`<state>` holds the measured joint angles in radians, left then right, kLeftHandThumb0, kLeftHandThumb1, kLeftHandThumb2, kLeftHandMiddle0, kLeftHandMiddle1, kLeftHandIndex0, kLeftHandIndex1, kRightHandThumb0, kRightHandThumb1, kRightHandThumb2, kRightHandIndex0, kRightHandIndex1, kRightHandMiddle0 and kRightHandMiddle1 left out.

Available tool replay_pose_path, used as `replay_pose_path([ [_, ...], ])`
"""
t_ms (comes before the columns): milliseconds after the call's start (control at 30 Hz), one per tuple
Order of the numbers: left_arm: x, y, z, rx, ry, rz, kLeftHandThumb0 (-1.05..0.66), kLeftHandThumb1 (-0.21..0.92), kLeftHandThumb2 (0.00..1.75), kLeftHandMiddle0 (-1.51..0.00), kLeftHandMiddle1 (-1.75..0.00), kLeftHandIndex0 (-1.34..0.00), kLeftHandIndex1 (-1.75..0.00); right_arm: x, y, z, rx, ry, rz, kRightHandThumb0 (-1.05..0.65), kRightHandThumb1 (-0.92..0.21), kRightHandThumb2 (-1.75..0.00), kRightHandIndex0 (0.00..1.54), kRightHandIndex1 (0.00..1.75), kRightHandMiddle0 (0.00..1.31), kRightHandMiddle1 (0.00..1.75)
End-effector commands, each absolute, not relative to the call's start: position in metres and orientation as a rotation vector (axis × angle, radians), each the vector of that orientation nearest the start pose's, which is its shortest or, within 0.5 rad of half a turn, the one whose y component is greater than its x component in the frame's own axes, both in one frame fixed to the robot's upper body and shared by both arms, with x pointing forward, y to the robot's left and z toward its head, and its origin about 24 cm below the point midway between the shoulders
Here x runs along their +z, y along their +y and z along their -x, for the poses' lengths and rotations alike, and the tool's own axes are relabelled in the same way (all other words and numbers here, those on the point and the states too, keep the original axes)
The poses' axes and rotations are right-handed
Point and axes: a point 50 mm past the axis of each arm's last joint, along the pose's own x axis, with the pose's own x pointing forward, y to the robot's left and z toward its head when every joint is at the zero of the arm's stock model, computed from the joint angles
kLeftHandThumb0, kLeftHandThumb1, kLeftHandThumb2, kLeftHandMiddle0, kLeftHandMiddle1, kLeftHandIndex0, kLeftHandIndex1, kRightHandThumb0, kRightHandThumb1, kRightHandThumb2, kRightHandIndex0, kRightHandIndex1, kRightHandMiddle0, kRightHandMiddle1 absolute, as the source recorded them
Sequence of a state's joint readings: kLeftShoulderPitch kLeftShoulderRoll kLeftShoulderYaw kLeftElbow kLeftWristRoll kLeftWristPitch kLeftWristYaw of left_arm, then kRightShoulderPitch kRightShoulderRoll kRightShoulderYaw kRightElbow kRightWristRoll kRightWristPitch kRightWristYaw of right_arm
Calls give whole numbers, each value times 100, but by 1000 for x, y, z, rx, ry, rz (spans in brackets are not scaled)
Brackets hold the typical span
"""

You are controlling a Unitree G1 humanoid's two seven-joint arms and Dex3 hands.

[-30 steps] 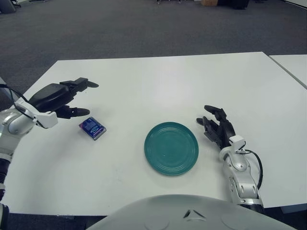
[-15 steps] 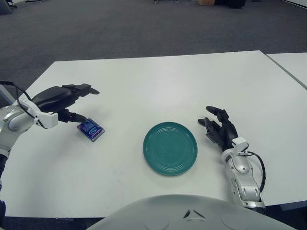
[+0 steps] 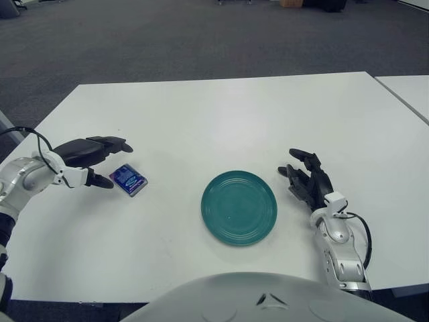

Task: Put the gum into the plate.

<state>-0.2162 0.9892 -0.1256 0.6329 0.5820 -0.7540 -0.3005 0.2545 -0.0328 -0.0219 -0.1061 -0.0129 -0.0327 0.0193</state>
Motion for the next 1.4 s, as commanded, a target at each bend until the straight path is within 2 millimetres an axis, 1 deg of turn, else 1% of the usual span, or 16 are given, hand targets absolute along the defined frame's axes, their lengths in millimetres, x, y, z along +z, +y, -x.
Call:
replay_pose_path([
  [0,60,326,-253,-695,155,-1481,-76,69,39,-15,0,-2,-102,4,-178,-196,-77,179,66,-55,-92,-63,52,61,6,95],
  [67,55,328,-252,-696,165,-1480,-85,69,47,-15,0,-1,-105,4,-178,-196,-77,179,66,-55,-92,-63,53,61,6,95],
  [200,48,333,-253,-706,206,-1491,-89,65,56,-15,0,0,-113,3,-178,-197,-80,180,67,-54,-92,-62,54,61,7,94],
  [333,40,329,-255,-728,211,-1505,-94,71,48,-16,0,0,-120,3,-179,-197,-83,180,68,-54,-92,-61,53,60,7,94],
  [533,30,325,-257,-753,215,-1525,-97,76,39,-17,0,-1,-124,3,-180,-197,-85,181,69,-55,-92,-60,52,59,7,93],
  [667,21,321,-258,-767,228,-1533,-92,74,35,-16,0,-1,-125,2,-181,-197,-86,183,69,-55,-92,-59,52,59,8,93],
  [800,18,317,-260,-778,224,-1537,-96,77,35,-13,0,0,-125,1,-182,-198,-87,185,61,-55,-92,-59,54,59,8,93],
  [1000,14,312,-263,-783,237,-1539,-95,75,33,-13,0,-3,-127,0,-183,-199,-89,184,59,-54,-92,-58,54,59,9,93],
  [1367,7,306,-267,-758,254,-1547,-92,75,29,-13,0,-8,-121,-1,-184,-200,-95,176,71,-53,-92,-59,56,59,10,93],
])
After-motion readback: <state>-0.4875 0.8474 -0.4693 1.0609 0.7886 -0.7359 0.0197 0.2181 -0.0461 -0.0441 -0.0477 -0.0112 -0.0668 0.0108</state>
